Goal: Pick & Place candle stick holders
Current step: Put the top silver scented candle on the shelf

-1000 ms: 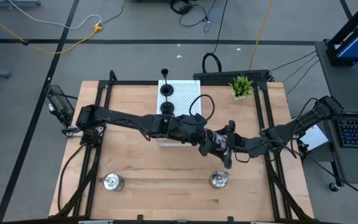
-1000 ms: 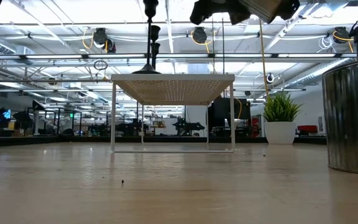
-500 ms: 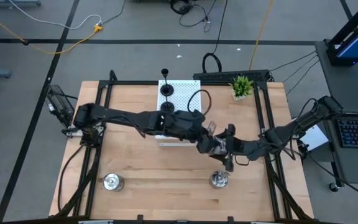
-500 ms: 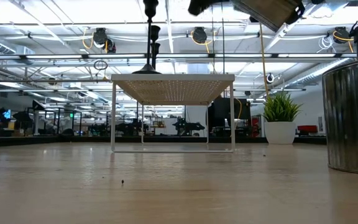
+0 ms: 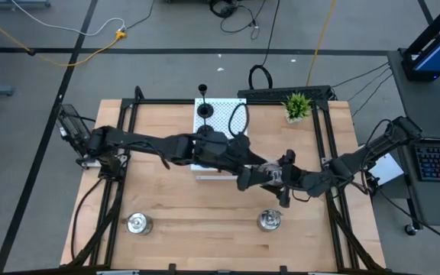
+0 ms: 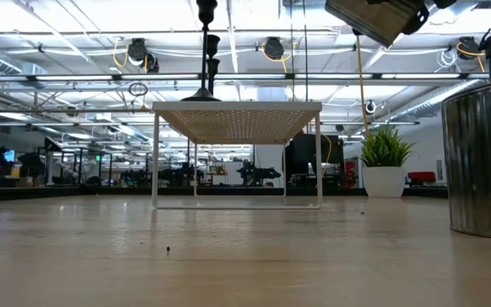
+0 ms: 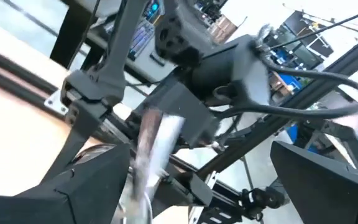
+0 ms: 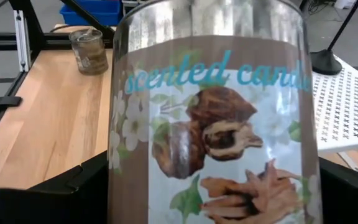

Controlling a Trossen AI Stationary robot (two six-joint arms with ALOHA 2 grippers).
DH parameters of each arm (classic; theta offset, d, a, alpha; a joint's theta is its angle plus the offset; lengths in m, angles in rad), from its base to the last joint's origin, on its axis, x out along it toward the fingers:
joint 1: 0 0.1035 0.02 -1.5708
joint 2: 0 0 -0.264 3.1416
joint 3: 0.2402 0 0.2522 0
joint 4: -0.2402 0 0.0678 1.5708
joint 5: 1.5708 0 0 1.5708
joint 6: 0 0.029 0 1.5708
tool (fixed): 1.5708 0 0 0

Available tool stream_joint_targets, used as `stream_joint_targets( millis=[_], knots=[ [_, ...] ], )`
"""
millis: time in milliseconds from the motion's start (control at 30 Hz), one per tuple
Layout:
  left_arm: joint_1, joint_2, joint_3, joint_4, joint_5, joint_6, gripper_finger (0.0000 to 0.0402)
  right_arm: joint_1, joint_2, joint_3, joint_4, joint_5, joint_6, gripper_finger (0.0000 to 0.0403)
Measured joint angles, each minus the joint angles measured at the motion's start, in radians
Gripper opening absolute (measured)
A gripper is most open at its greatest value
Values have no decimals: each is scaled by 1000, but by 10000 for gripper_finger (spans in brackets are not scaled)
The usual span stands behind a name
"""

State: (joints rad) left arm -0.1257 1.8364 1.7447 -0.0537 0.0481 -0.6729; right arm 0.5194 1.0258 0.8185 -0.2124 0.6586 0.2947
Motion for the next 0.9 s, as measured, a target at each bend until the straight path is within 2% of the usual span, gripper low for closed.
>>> stream_joint_targets(
  millis=[333,500,600,733,900],
  knots=[
    [-17,-86,0,-27,-49,68,392,0,-21,2,14,28,-17,343],
    [-58,-146,0,-42,-89,132,392,-6,-49,3,31,99,-71,343],
    [-93,-188,-2,-67,-126,177,392,-40,-55,3,92,103,-131,343],
    [-150,-239,-1,-129,-232,208,392,-126,-45,-7,229,71,-258,343],
    [-231,-286,-1,-258,-466,200,392,-316,-45,-52,383,-92,-338,343]
  ],
)
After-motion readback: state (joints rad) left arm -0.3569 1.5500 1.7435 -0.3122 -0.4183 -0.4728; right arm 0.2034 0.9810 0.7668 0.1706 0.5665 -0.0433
